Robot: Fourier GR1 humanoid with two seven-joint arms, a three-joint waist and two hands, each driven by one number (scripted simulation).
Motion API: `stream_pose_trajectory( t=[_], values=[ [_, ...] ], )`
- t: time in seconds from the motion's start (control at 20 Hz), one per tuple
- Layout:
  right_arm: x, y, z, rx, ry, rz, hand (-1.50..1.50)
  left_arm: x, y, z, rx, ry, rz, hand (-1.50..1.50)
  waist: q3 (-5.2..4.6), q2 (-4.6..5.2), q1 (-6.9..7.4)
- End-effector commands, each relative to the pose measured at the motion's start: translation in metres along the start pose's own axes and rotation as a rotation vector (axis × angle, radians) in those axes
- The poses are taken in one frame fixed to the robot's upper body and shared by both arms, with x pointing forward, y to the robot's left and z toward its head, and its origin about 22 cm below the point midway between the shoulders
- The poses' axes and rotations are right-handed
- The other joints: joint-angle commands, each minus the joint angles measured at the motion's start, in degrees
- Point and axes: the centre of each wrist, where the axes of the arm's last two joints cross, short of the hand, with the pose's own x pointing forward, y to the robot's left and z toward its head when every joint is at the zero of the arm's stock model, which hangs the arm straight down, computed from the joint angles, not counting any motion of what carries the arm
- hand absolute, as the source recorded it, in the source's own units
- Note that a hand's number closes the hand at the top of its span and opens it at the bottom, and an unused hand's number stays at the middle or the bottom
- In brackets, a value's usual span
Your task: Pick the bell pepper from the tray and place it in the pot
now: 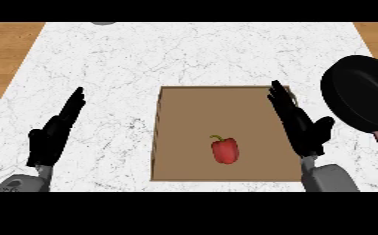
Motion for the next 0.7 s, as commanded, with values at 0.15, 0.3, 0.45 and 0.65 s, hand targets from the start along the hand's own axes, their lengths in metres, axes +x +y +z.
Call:
stream_pose_trajectory(
  t=[0.15, 0.3, 0.45, 0.65],
  values=[
    [0.086, -0.023, 0.000, 0.032, -0.723, 0.141, 1.50, 0.015, -0.021, -0.005, 0.122, -0.093, 0.141, 0.00, -0.66, -3.31, -3.14],
    [0.095, -0.098, 0.021, -0.299, -0.705, 0.577, 1.50, 0.011, -0.020, -0.001, 0.182, -0.093, 0.199, 0.00, -1.48, -3.78, -7.88],
    [0.043, -0.055, 0.056, -0.487, -0.836, 0.381, -1.50, 0.018, -0.053, 0.007, 0.198, -0.159, 0.278, 0.00, -0.60, -2.36, -4.82],
    [0.024, -0.019, 0.093, -0.380, -1.114, 0.334, -1.50, 0.029, -0.067, 0.007, 0.193, -0.183, 0.281, 0.00, -0.51, -1.74, -3.56]
  ],
)
